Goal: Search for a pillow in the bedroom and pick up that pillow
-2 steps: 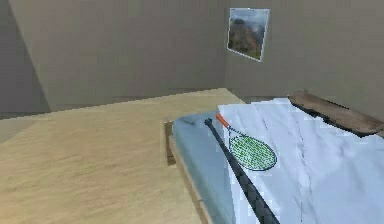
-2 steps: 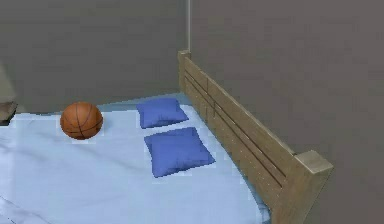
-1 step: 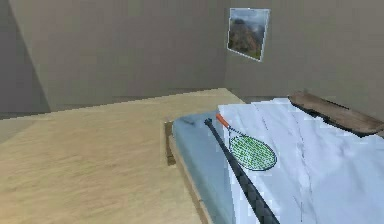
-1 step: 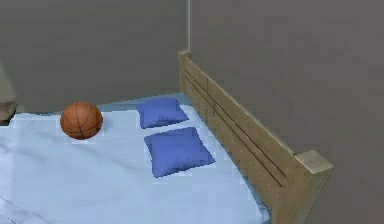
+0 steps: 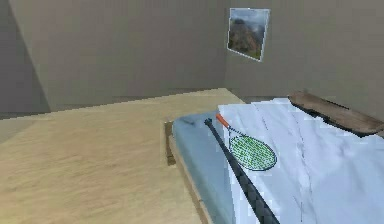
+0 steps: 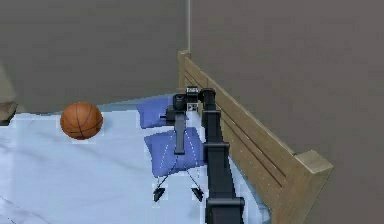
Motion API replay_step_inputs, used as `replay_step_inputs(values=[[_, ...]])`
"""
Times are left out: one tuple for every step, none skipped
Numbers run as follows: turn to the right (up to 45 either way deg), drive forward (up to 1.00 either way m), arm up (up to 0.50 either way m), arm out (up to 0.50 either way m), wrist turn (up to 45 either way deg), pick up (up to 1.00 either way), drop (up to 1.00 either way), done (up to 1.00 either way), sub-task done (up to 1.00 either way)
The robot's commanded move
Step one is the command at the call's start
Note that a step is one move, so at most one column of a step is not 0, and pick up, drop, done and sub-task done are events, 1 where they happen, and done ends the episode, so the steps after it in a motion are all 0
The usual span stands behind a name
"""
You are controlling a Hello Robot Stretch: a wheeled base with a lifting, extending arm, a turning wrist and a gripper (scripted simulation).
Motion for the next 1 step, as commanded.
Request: replay_step_inputs(values=[[0.0, 0.00, 0.00, 0.00, 45.0, 0.00, 0.00, 0.00, 0.00]])
